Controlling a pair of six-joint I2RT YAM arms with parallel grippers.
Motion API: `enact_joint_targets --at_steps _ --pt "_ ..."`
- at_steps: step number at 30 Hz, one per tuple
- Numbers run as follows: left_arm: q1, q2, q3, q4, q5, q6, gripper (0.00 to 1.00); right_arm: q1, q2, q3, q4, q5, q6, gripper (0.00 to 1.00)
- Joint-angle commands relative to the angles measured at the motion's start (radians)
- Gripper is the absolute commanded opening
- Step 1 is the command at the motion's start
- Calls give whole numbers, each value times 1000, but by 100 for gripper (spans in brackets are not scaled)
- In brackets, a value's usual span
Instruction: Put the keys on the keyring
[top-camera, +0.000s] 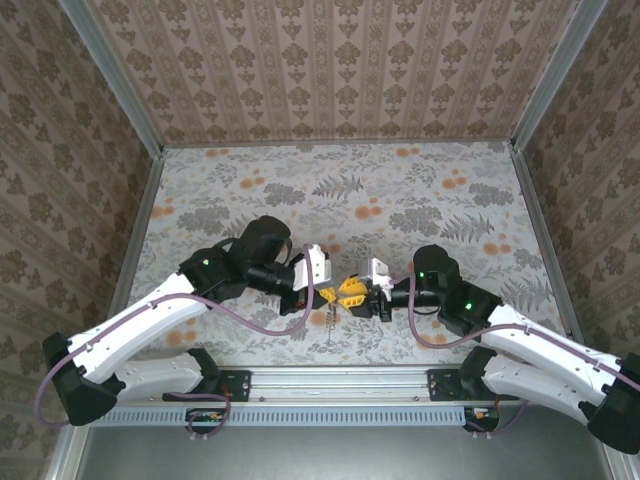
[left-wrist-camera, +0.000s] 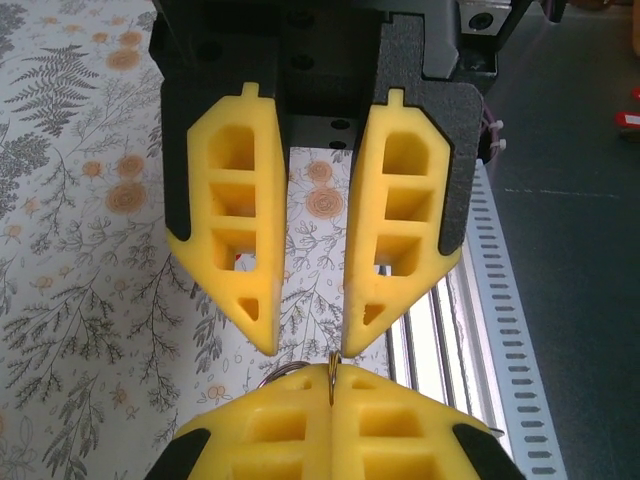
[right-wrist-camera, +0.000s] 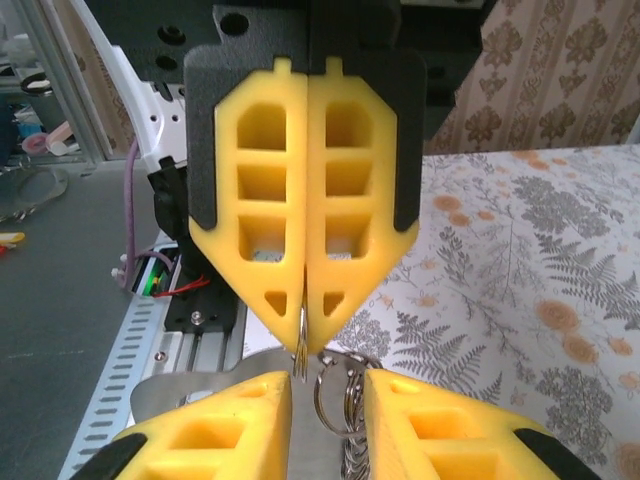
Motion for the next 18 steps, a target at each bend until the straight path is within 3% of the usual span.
enact_joint_targets --at_steps 1,7,11,18 --pt "-10 2 25 17 14 4 0 11 12 29 56 -33 3 27" --pt "-13 0 18 38 10 -6 0 23 25 29 68 -33 1 21" --pt "-16 -4 6 65 19 -17 0 27 37 39 55 -41 -13 0" --pt "-13 -36 -33 114 16 -54 1 26 -4 4 117 -32 -3 0"
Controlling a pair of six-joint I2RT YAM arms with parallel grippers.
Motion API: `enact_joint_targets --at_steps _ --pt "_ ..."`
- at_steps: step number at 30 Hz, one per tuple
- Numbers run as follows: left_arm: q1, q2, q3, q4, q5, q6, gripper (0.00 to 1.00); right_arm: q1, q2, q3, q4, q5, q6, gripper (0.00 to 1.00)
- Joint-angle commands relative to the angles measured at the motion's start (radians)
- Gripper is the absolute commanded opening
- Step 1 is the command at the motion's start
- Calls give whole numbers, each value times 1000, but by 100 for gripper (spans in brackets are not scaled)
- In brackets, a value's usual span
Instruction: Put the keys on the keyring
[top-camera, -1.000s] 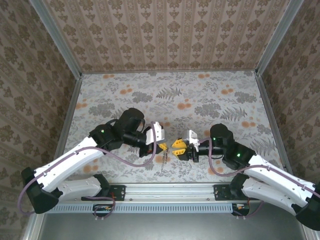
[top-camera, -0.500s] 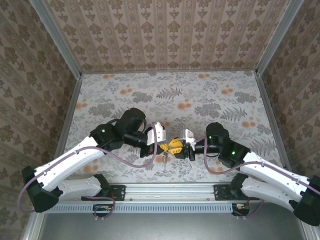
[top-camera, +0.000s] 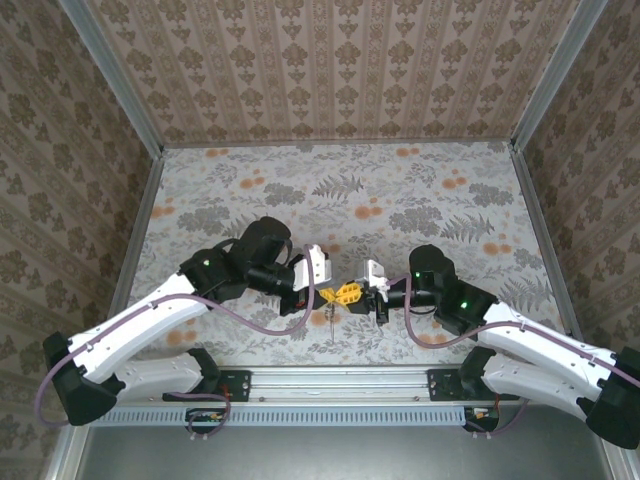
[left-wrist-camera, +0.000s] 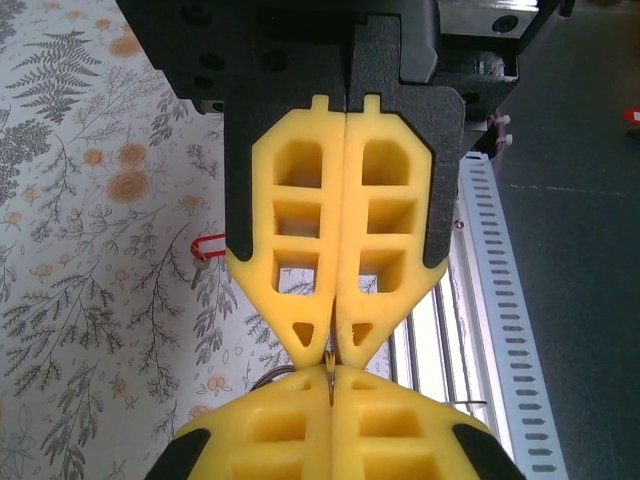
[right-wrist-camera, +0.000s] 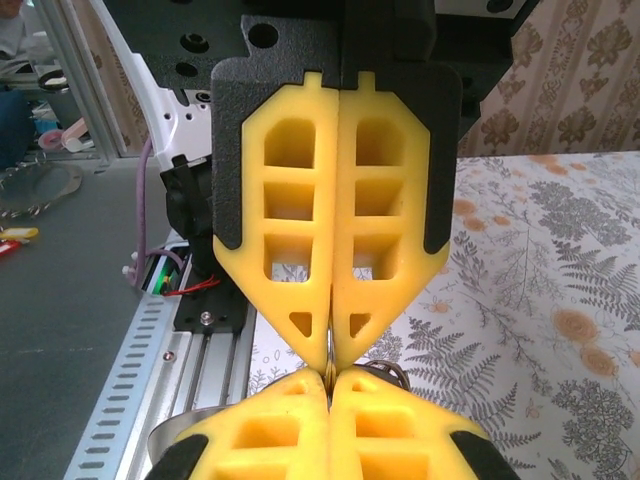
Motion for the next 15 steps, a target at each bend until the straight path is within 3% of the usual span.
enact_joint_targets --at_steps 1,3,6,15 --pt "-8 -40 -32 115 30 -44 9 11 -39 -1 98 -16 4 0" --pt "1 -75 -63 143 34 -70 19 9 -57 -6 107 -19 13 0" --pt "23 -150 -127 198 30 -121 45 7 -79 -25 132 -17 26 0" --pt "63 -319 -335 505 5 -280 46 -2 -90 -69 276 -56 97 0"
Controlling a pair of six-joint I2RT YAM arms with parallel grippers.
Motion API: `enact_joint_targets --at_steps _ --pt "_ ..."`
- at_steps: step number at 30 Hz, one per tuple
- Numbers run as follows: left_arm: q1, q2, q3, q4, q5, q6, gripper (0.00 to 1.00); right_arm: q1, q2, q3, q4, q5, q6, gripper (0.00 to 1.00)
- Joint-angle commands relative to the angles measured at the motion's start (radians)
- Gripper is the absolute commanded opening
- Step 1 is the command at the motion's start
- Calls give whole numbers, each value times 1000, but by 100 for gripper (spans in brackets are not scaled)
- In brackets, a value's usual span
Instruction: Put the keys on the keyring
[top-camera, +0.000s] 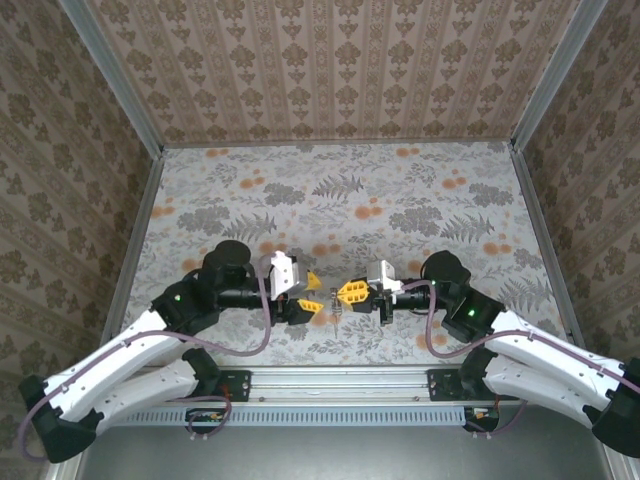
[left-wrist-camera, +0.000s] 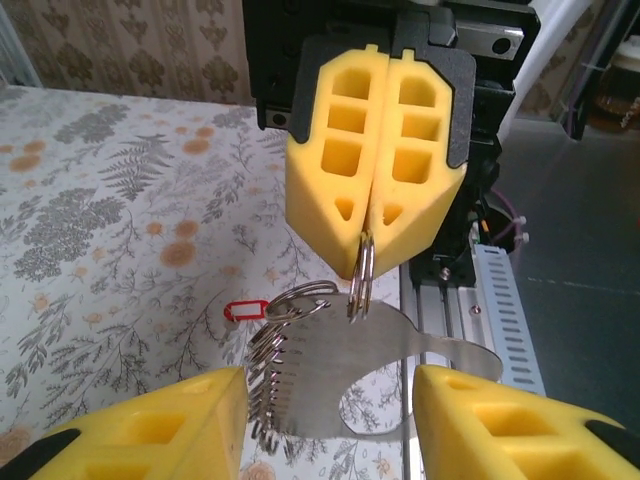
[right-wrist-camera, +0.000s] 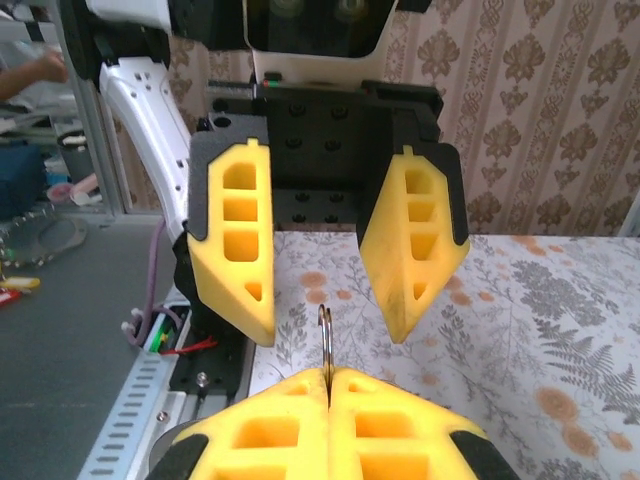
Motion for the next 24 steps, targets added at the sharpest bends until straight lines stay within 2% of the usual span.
enact_joint_targets --at_steps 1,11,24 --pt "9 -15 -42 183 -2 -86 46 -1 -10 -15 112 -46 45 0" --pt "-3 29 -43 297 93 -125 32 -3 -7 -66 257 -33 125 0" --pt "-5 -6 -47 319 102 -135 28 -4 34 -110 439 -2 213 0"
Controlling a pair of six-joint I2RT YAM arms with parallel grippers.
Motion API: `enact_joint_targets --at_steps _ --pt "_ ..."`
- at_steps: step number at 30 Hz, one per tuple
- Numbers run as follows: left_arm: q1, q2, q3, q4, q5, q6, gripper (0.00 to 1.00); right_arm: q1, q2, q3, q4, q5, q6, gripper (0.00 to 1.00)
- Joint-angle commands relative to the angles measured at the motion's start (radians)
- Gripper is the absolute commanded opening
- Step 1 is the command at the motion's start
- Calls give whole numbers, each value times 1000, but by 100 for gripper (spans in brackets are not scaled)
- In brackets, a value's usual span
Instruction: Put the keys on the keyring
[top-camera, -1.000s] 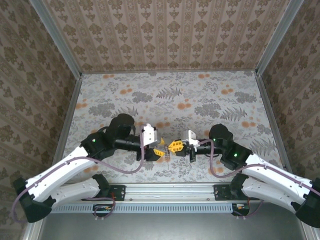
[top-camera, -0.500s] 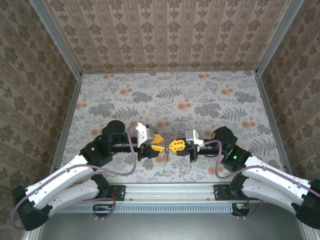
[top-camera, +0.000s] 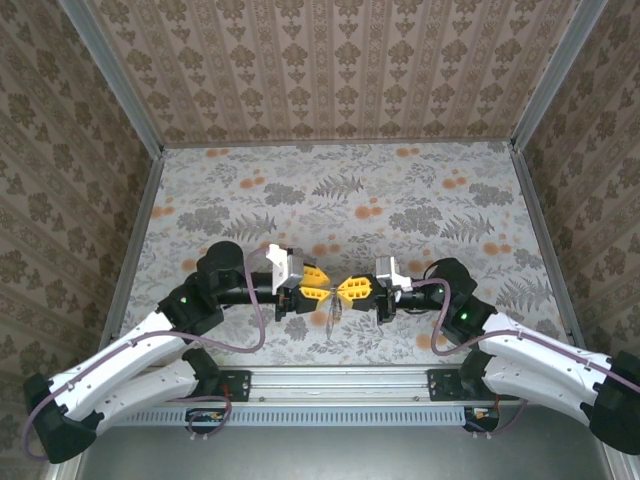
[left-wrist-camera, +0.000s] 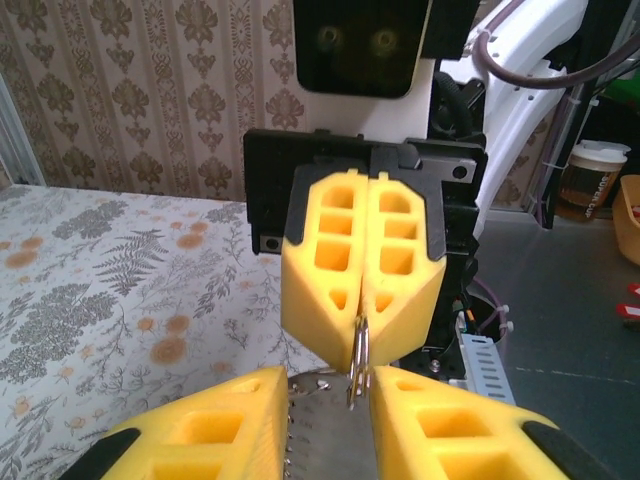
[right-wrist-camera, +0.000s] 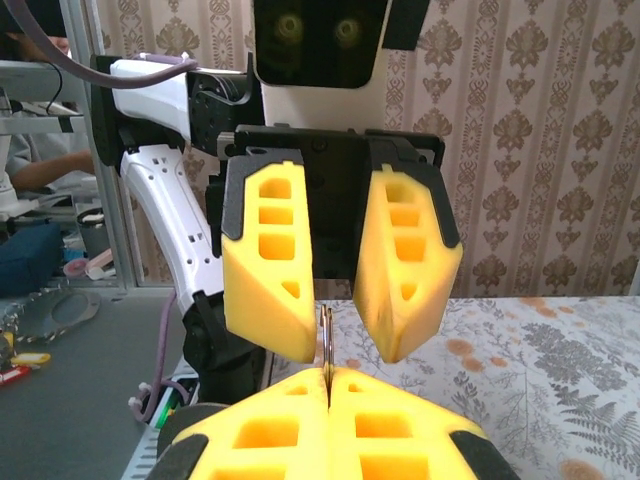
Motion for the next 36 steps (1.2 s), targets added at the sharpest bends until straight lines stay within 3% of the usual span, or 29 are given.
enact_joint_targets --at_steps 1,10,12,17,21,24,29,36 --pt "-4 -15 3 43 30 -18 27 0 -4 -13 90 12 34 0" --pt "-10 21 21 1 23 11 11 1 1 -19 122 14 46 0" --pt "-9 23 30 -8 24 19 2 1 3 -12 112 10 47 0" --pt "-8 16 73 -72 17 56 0 3 -5 26 -44 30 -2 0" --pt "-9 34 145 -222 6 128 0 3 -64 74 -292 99 -102 36" --pt "-13 71 218 -374 -22 202 0 4 -122 111 -474 178 -174 46" --pt "-29 151 327 -570 -98 306 0 6 -163 160 -652 232 -232 44" --pt "-50 205 371 -637 -129 352 0 30 -144 168 -650 190 -249 41"
